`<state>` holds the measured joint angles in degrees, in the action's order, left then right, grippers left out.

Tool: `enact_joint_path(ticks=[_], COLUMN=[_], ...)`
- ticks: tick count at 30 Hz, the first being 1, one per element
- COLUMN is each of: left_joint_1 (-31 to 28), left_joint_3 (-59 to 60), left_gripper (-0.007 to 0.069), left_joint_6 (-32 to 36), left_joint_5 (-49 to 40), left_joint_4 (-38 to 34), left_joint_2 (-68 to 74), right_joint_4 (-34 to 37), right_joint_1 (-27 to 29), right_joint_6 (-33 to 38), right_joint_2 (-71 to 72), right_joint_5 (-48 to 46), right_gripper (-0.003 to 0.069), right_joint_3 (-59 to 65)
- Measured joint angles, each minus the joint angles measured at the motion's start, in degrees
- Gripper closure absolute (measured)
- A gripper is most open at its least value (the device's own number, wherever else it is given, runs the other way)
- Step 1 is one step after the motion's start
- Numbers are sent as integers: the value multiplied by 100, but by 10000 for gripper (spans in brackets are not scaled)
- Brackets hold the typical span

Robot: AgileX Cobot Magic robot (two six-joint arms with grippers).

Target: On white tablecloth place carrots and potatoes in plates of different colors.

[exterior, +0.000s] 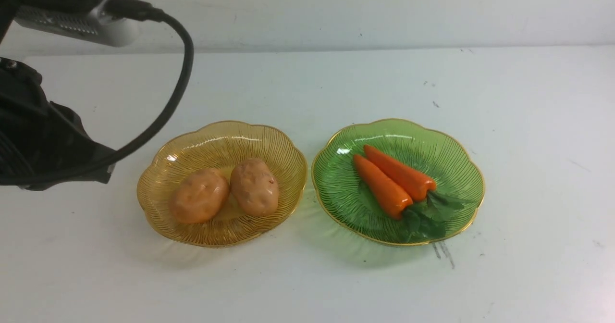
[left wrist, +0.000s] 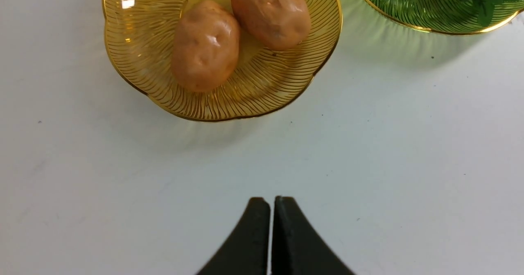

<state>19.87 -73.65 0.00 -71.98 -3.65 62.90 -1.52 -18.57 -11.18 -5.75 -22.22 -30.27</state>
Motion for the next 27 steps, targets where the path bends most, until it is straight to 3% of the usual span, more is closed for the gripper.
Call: enact_joint_path(ticks=[8, 11, 17, 27], left_joint_1=[0, 0, 0, 0], left_joint_3=[671, 1306, 3121, 4134], left_gripper=[628, 628, 628, 628], left_joint_6=[324, 364, 279, 91], left_joint_5=[19, 263, 1790, 2430], left_joint_4=[-260, -255, -95, -130], left_joint_2=[-1287, -2318, -5050, -6199], right_joint_4=[-169, -180, -186, -186], right_joint_1=[0, 0, 0, 0], right_joint_6=[-1, -1, -1, -1], right_joint_2=[633, 633, 633, 633], right_joint_5=[1375, 1415, 1409, 1404], right_gripper=[674, 674, 674, 674], right_joint_3=[544, 544, 552, 552])
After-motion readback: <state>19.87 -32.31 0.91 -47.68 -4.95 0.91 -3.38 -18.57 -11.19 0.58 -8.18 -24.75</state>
